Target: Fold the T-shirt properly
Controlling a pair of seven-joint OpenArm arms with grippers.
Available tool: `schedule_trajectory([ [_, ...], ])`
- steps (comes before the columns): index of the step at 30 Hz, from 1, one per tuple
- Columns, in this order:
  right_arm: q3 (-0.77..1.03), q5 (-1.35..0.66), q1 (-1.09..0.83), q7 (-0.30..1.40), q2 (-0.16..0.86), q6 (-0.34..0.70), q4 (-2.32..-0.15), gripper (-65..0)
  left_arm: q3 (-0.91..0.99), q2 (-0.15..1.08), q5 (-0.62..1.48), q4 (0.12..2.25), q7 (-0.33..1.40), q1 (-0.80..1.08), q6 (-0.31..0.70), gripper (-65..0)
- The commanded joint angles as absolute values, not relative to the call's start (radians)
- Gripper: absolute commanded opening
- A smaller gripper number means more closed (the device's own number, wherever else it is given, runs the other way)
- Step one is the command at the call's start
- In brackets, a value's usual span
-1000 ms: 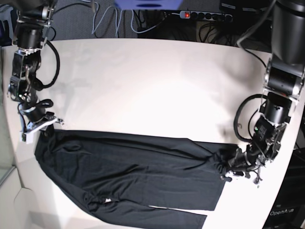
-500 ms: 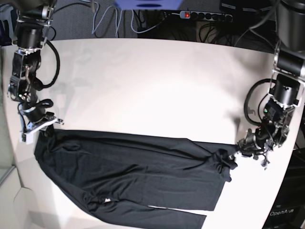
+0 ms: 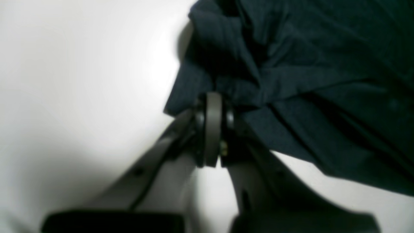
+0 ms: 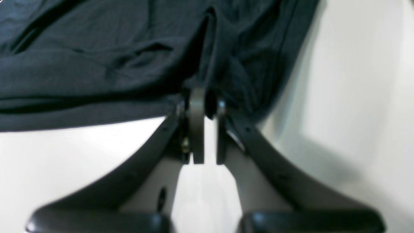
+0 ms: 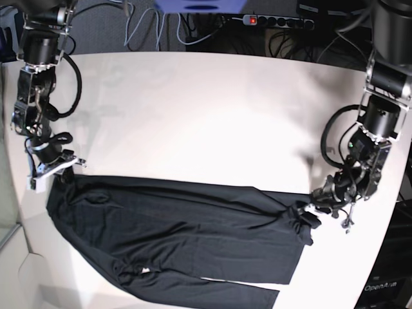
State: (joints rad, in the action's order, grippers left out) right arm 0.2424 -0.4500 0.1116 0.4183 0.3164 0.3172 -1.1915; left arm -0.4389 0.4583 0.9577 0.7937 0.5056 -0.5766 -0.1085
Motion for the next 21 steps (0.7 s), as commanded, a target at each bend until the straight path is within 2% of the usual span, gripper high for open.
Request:
schedule_trajectory([
  [1, 0.246, -0.46, 0.122, 0.394, 0.337, 0.325, -1.222, -62.5, -0.43, 0.45, 0.941, 0.808, 0.49, -0.611, -0.099, -65.0],
  [9, 0.248, -0.46, 0.107, 0.394, 0.338, 0.325, -1.231, -62.5, -0.429, 0.406, 0.858, 0.797, 0.489, -0.615, -0.099, -65.0],
  [15, 0.248, -0.46, 0.096, 0.394, 0.338, 0.325, -1.231, -62.5, -0.429, 0.366, 0.796, 0.677, 0.481, -0.676, -0.099, -65.0],
  [21, 0.249, -0.461, 0.053, 0.394, 0.334, 0.325, -1.285, -62.4, -0.429, 0.332, 0.779, 0.631, 0.36, -0.71, -0.099, -65.0],
])
